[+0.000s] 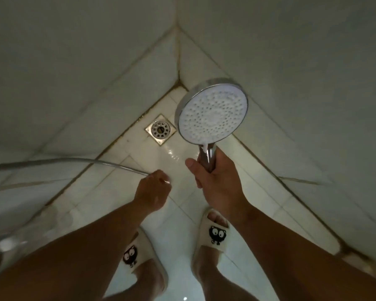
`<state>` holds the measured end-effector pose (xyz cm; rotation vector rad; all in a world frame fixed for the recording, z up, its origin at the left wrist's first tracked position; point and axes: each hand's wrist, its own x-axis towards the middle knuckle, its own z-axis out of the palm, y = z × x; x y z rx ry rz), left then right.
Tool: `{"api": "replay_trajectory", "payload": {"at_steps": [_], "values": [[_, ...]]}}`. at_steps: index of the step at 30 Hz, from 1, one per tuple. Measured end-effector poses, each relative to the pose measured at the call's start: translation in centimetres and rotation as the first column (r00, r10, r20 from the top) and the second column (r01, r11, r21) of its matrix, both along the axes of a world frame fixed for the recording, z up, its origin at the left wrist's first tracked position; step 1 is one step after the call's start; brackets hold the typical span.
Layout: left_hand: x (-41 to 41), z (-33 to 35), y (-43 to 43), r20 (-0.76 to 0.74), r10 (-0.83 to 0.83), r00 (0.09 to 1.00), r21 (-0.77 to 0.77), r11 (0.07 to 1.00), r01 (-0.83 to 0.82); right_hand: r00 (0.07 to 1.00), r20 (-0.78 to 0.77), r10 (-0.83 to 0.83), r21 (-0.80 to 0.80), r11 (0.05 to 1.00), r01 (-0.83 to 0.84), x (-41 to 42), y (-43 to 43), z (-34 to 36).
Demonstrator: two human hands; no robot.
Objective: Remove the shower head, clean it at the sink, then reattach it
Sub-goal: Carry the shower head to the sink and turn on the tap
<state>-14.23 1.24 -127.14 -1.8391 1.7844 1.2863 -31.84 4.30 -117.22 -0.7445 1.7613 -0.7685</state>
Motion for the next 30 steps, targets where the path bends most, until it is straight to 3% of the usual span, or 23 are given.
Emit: {"api": "replay_trajectory", "payload": {"at_steps": [3, 8, 14, 17, 20, 23, 26, 30], "values": [[-0.1, 10.3, 2.7, -0.154, 0.376, 0.914, 0.219, 0.915, -0.34, 0.996, 0.053, 0.072, 0.057, 0.996, -0.075, 0.1, 1.5, 7.1], [2.1, 32.1, 7.6, -0.215, 0.564, 0.797, 0.408, 0.794, -0.451, 0.979, 0.195, 0.056, 0.147, 0.985, -0.086, 1.4, 4.8, 25.1], [7.5, 50.8, 12.3, -0.335, 0.593, 0.732, 0.322, 0.802, -0.502, 0.954, 0.22, 0.203, 0.169, 0.955, -0.242, 3.2, 8.2, 40.6], [11.0, 57.1, 15.9, -0.367, 0.689, 0.625, 0.233, 0.719, -0.655, 0.923, 0.225, 0.312, 0.155, 0.924, -0.35, 4.7, 9.6, 45.8], [14.6, 61.5, 21.5, -0.398, 0.832, 0.387, 0.199, 0.49, -0.849, 0.858, 0.228, 0.461, 0.151, 0.853, -0.499, 6.9, 11.2, 49.8], [17.4, 63.9, 29.2, -0.419, 0.9, 0.122, 0.204, 0.224, -0.953, 0.726, 0.208, 0.656, 0.163, 0.708, -0.687, 9.6, 13.0, 53.0], [19.3, 64.1, 37.8, -0.423, 0.898, -0.119, 0.201, -0.035, -0.979, 0.529, 0.141, 0.837, 0.173, 0.505, -0.846, 13.9, 14.7, 55.0], [21.1, 63.5, 48.9, -0.391, 0.829, -0.401, 0.208, -0.344, -0.915, 0.291, 0.082, 0.953, 0.161, 0.276, -0.948, 22.2, 18.3, 57.1]]}}
